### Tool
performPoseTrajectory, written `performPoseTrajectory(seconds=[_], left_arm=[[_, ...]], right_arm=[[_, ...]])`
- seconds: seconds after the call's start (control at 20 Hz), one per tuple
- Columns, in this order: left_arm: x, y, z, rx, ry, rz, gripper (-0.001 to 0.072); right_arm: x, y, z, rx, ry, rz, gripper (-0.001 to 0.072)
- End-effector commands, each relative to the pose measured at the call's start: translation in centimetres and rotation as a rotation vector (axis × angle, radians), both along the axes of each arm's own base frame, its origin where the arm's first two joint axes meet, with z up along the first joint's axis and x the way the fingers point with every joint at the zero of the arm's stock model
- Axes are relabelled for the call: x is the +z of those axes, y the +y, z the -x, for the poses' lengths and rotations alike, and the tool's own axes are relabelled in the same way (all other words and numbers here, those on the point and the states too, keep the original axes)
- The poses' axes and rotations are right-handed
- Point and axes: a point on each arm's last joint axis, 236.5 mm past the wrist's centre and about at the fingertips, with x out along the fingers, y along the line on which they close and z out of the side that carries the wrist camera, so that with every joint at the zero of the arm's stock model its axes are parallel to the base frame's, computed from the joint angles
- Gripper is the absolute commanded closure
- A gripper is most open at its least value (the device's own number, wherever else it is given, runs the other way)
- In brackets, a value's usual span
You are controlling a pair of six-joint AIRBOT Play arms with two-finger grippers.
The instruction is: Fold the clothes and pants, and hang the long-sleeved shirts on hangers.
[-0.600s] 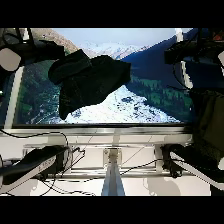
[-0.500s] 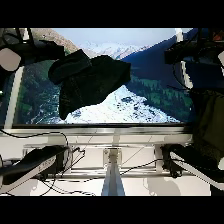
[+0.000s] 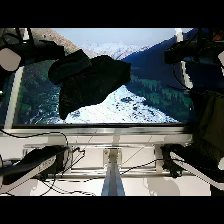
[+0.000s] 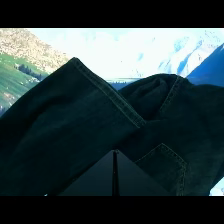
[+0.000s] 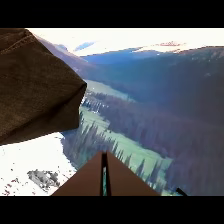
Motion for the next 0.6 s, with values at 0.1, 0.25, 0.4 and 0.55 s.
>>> performPoseTrajectory(seconds=[0.1, 0.25, 0.4, 0.55], left_arm=[[0.0, 0.0, 0.0, 0.000, 0.000, 0.002, 0.0684], [0.3, 0.2, 0.7, 0.000, 0.009, 0.000, 0.0684], [4.0, 1.7, 2.1, 0.027, -0.082, 0.016, 0.0684], [8.0, 5.3, 4.9, 0.099, -0.177, -0.020, 0.0683]], right_arm=[[3.7, 1.8, -2.1, 0.003, -0.154, -0.122, 0.0690], [5.3, 3.8, -2.3, 0.023, -0.186, -0.245, 0.0690], [3.8, 6.4, -2.3, 0.110, -0.160, -0.226, 0.0690], [-3.5, 14.1, 0.3, 0.426, -0.011, -0.050, 0.0690]])
